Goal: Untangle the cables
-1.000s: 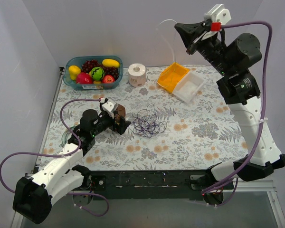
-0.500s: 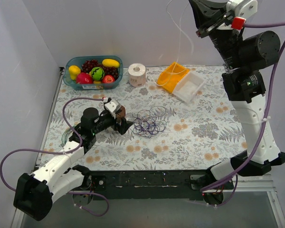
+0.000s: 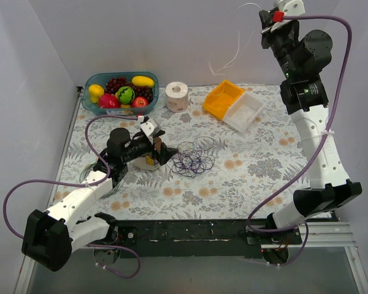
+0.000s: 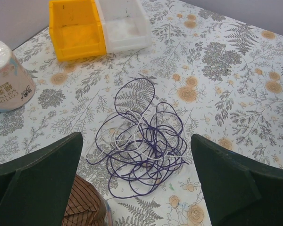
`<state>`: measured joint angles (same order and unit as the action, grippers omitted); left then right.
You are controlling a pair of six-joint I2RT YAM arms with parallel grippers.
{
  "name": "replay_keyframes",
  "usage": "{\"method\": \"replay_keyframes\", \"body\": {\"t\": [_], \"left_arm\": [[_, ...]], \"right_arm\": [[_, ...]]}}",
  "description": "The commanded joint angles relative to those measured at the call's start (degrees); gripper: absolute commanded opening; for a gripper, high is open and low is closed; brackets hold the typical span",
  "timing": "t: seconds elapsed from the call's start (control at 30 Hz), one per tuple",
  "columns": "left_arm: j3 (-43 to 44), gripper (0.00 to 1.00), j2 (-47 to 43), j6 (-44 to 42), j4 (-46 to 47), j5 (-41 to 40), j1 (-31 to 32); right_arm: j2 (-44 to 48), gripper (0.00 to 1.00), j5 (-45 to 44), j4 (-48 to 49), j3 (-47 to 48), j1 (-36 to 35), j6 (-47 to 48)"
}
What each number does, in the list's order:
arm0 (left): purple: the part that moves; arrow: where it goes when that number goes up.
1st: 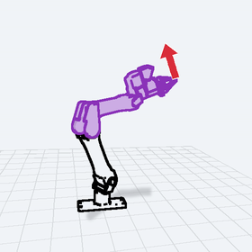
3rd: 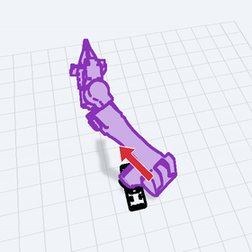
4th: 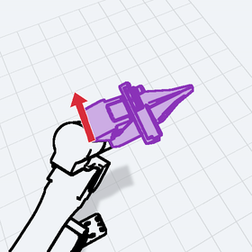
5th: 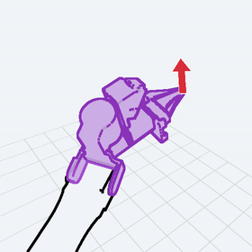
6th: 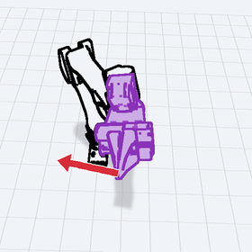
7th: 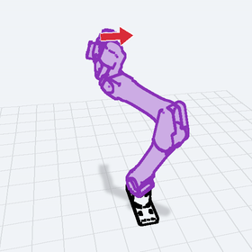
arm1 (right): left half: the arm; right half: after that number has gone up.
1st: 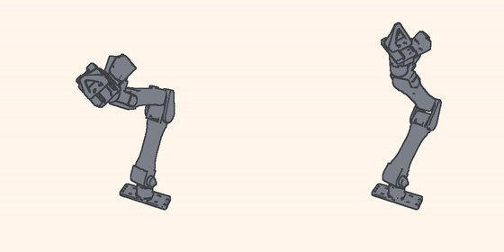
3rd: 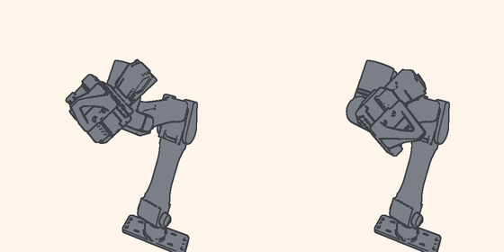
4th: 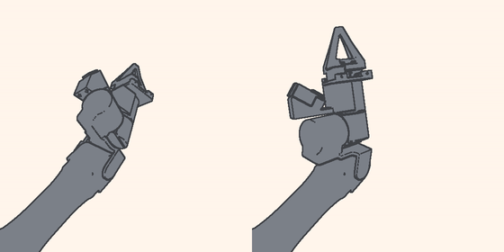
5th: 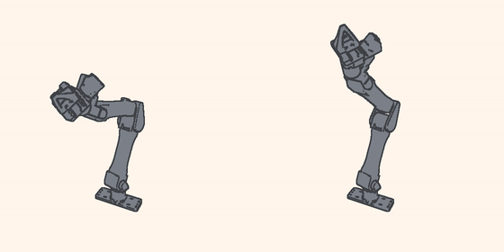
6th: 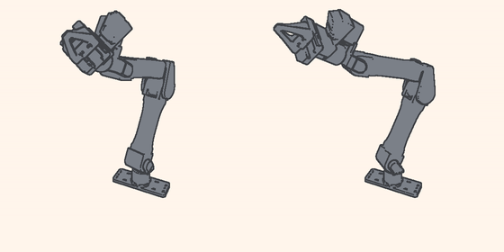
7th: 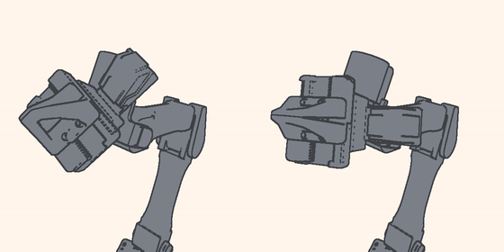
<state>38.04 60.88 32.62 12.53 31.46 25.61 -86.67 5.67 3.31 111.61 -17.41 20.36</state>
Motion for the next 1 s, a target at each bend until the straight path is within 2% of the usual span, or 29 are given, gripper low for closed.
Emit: {"method": "replay_keyframes", "body": {"t": [0.0,0.47,0.97], "left_arm": [[-1.8,0.98,-1.5,1.2,1.1,1.2,-0.1],[-3.8,0.98,-3.1,1.4,0.6,-0.3,-0.1],[-3.9,0.98,-3.7,0.5,0.2,-1.5,-0.1]], "right_arm": [[-1.0,0.01,-0.5,2.5,-0.6,4.3,-3.0],[-6.5,0.01,2.8,3.1,-7.1,15.0,-9.6],[-9.8,0.01,3.2,3.5,-12.4,16.4,-10.3]]}}
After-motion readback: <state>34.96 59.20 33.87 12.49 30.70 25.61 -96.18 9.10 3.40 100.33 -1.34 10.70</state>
